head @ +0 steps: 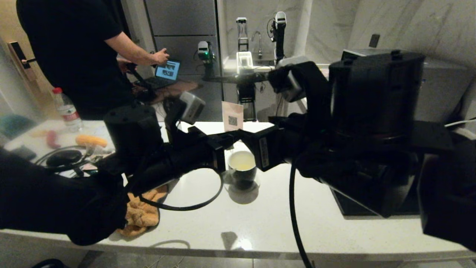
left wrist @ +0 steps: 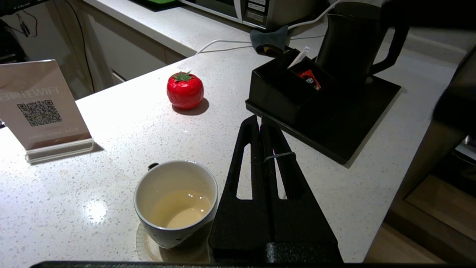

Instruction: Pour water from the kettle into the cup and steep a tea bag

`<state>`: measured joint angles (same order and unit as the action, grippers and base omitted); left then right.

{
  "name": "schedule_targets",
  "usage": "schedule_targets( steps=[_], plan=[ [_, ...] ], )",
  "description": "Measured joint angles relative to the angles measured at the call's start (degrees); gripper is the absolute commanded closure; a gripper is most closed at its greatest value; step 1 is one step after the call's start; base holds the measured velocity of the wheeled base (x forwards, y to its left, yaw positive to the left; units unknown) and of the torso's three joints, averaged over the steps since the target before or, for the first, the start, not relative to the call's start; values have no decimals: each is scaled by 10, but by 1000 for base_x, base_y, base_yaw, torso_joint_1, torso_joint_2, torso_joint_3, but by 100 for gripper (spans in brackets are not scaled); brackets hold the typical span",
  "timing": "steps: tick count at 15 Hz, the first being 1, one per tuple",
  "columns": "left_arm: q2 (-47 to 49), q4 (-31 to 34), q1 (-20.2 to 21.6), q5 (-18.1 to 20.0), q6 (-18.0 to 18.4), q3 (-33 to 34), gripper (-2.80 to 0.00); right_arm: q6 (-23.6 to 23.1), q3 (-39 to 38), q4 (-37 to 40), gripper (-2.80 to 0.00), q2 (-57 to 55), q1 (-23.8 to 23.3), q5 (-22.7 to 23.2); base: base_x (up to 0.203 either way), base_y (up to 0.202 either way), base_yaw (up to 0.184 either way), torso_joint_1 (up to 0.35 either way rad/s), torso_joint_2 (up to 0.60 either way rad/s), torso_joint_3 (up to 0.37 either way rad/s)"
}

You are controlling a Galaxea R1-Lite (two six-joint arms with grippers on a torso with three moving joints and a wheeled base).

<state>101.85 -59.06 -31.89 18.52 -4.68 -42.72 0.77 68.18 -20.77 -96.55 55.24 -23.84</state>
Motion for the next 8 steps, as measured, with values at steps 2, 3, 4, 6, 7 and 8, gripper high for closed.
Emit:
schedule_targets(
  steps=[2, 3, 4, 6, 7, 8],
  plan=[
    [0, 0, 0, 0, 0, 0, 0, -1, 1, -21, -280, 0, 0, -10, 0, 0, 0, 0, 0, 0],
    [0, 0, 0, 0, 0, 0, 0, -1, 1, -26, -280, -1, -1, -24, 0, 0, 0, 0, 0, 0],
    [0, 0, 1, 0, 1, -1, 0, -1, 2, -32, -280, -1, -1, -39, 0, 0, 0, 0, 0, 0],
    [-2, 0, 2, 0, 0, -2, 0, -3, 4, -59, -280, -1, -3, -59, 0, 0, 0, 0, 0, 0],
    [-3, 0, 5, 0, 0, -1, 0, -4, 4, -77, -280, -1, -6, -70, 0, 0, 0, 0, 0, 0],
    [-3, 0, 8, 0, 0, 0, 0, -5, 4, -94, -280, -1, -10, -78, 0, 0, 0, 0, 0, 0]
  ],
)
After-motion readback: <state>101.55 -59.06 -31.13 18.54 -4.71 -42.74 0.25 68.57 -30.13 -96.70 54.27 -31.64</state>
